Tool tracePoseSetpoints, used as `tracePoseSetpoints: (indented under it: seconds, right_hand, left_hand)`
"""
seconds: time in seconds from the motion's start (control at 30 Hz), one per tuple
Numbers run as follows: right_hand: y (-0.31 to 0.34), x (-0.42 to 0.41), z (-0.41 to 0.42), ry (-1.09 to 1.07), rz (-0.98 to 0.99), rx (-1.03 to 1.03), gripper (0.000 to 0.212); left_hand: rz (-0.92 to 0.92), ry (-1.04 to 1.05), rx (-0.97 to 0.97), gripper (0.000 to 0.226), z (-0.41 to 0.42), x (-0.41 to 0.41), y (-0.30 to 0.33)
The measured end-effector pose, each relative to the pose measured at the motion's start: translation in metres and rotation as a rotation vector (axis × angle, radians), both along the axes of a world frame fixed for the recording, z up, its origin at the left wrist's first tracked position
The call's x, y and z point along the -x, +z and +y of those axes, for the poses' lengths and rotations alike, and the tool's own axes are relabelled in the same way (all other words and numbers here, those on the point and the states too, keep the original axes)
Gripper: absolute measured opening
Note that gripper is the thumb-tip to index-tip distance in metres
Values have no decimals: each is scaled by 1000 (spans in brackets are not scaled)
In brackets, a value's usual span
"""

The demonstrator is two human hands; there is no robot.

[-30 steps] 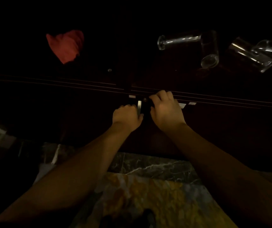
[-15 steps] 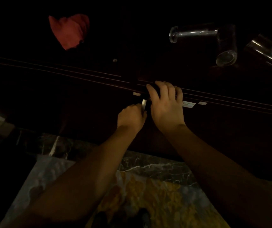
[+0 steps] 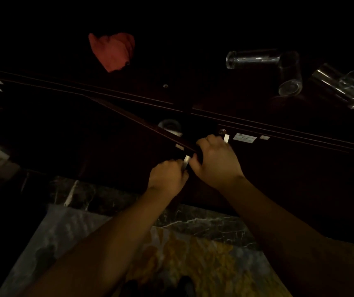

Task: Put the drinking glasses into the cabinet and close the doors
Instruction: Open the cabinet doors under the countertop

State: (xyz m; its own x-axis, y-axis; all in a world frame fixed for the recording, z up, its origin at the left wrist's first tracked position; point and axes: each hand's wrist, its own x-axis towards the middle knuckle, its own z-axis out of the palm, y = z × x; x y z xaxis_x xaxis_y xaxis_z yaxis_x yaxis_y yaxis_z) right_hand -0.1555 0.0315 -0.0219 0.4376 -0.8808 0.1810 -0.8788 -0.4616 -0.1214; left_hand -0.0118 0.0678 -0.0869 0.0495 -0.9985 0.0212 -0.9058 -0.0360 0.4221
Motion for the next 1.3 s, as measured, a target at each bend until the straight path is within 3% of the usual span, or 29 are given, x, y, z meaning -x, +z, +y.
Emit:
tracePoseSetpoints:
  seconds: [0.23, 0.53, 0.93, 1.07, 1.2, 1.3]
  right_hand:
    - [-7, -21, 59, -23, -266, -213, 32]
    - [0, -72, 128, 21, -319, -390, 29]
    - [-8, -204, 202, 173, -243, -273, 57]
    - [-7, -252, 213, 183, -221, -214, 60]
    - [-7, -286, 216, 184, -207, -167, 65]
    - [-6, -296, 214, 216, -168, -148, 72]
  left_hand:
    - [-7, -43, -20, 26, 62, -33, 1]
    - [-28, -44, -56, 32, 137, -95, 8]
    - [14, 98, -294, 22, 208, -217, 27]
    - [105, 147, -254, 42, 222, -259, 29]
    - [161, 165, -266, 6, 228, -289, 33]
    - [186, 190, -248, 17, 229, -300, 33]
